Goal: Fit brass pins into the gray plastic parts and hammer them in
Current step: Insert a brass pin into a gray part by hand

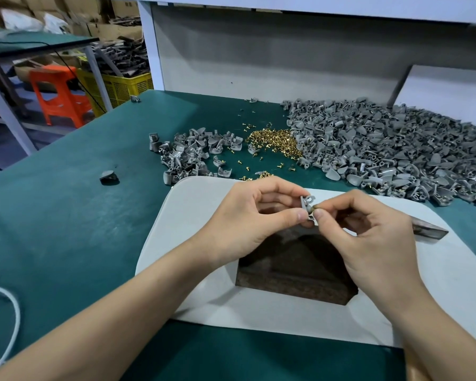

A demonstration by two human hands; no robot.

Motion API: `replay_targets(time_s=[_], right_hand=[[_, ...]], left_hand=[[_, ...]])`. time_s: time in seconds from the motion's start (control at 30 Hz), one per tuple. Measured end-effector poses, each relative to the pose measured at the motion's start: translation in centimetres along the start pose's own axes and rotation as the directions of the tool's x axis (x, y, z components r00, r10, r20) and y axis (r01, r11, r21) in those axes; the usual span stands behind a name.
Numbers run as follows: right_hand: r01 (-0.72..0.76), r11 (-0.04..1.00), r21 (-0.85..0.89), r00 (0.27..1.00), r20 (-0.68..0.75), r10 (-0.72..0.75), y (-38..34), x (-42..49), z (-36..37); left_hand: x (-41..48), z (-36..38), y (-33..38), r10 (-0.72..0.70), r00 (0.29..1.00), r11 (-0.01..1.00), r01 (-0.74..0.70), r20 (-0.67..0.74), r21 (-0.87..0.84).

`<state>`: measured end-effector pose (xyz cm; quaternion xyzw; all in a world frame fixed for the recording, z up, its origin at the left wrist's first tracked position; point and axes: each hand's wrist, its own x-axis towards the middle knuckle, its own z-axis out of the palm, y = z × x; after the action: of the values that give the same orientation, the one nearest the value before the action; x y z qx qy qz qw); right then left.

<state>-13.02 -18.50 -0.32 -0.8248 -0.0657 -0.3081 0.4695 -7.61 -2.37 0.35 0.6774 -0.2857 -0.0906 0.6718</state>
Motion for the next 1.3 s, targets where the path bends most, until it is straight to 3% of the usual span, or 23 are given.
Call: replay_targets(time_s=[0.4, 0.83, 1.3], right_hand=[[0.066, 0.996, -0.063, 0.998, 0.012, -0.065, 0.14, 0.07, 0.04], [0.04, 0.997, -0.072, 0.999, -0.002, -0.04, 0.12, -0.14, 0.24], [0.14, 0.976, -0.167, 0.989, 0.066, -0.13, 0.2, 0.17, -0.12]], left_hand=[[0.13, 0.04, -0.15, -0.027, 1.0, 0.999, 0.027, 0.005, -0.026], [0.08, 0.28, 0.05, -0.004, 1.0, 0.999, 0.004, 0.015, 0.031], [0.11, 0.21, 0.08, -0.009, 1.0, 0.999, 0.007, 0.029, 0.046]])
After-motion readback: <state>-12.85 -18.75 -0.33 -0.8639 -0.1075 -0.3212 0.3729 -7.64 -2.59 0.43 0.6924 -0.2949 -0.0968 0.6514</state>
